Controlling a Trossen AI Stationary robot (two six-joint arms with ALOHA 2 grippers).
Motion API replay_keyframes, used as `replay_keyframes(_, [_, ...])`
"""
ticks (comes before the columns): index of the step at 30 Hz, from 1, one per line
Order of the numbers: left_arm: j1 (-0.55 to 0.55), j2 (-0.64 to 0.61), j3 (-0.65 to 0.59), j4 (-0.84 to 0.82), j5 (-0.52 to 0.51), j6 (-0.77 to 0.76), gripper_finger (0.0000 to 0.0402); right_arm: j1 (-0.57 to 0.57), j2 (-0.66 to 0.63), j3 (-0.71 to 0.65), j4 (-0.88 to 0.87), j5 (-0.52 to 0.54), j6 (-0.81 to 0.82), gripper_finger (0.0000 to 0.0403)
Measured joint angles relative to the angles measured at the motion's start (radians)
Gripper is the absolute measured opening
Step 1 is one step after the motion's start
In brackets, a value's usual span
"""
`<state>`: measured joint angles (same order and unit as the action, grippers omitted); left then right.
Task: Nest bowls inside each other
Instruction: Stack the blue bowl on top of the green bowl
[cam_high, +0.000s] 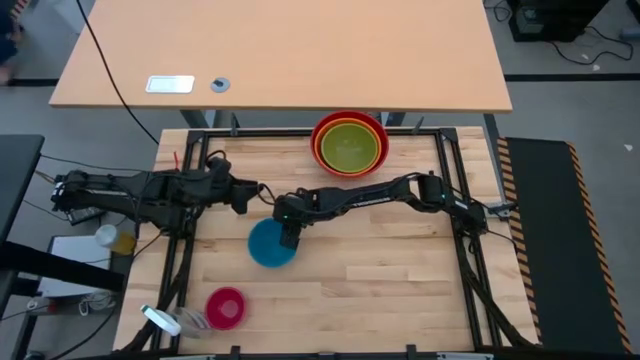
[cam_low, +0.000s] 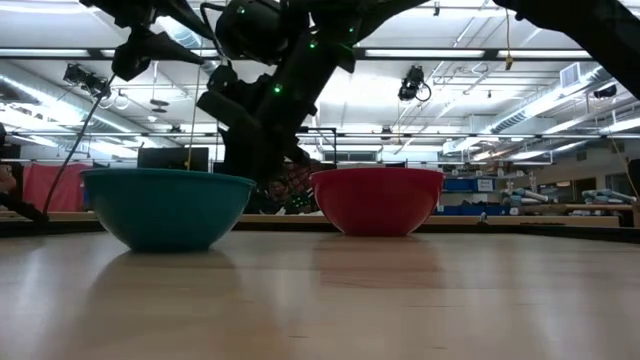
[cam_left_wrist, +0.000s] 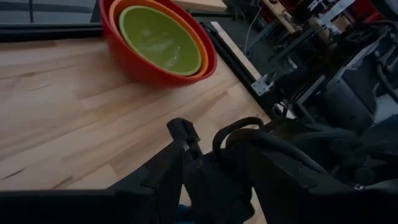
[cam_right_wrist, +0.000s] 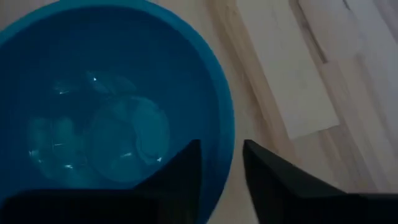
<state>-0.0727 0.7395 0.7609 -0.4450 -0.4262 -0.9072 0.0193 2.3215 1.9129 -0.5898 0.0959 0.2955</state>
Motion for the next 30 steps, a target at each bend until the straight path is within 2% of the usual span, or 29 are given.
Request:
replay_keyframes(5, [-0.007, 0.0, 0.0, 0.03, 0.0, 0.017, 0.018, 0.0, 0.0, 0.0, -0.022, 0.001, -0.001, 0.0054])
replay_keyframes(8, [-0.031, 0.0, 0.002, -0.021, 0.007, 0.008, 0.018, -0.002, -0.017, 0.0, -0.033, -0.015, -0.015, 0.0026])
replay_keyframes(17, [-0.14, 0.02, 0.002, -0.337, 0.062, -0.161, 0.018, -0.054, -0.058, -0.001, -0.101, -0.04, -0.063, 0.0028])
replay_keyframes(24, [-0.213, 0.055, 0.002, -0.406, 0.081, -0.244, 0.018, -0.126, -0.104, -0.002, -0.153, -0.075, -0.112, 0.0031])
replay_keyframes(30, [-0.233, 0.093, 0.002, -0.391, 0.075, -0.256, 0.018, -0.255, -0.187, -0.002, -0.178, -0.093, -0.134, 0.0032])
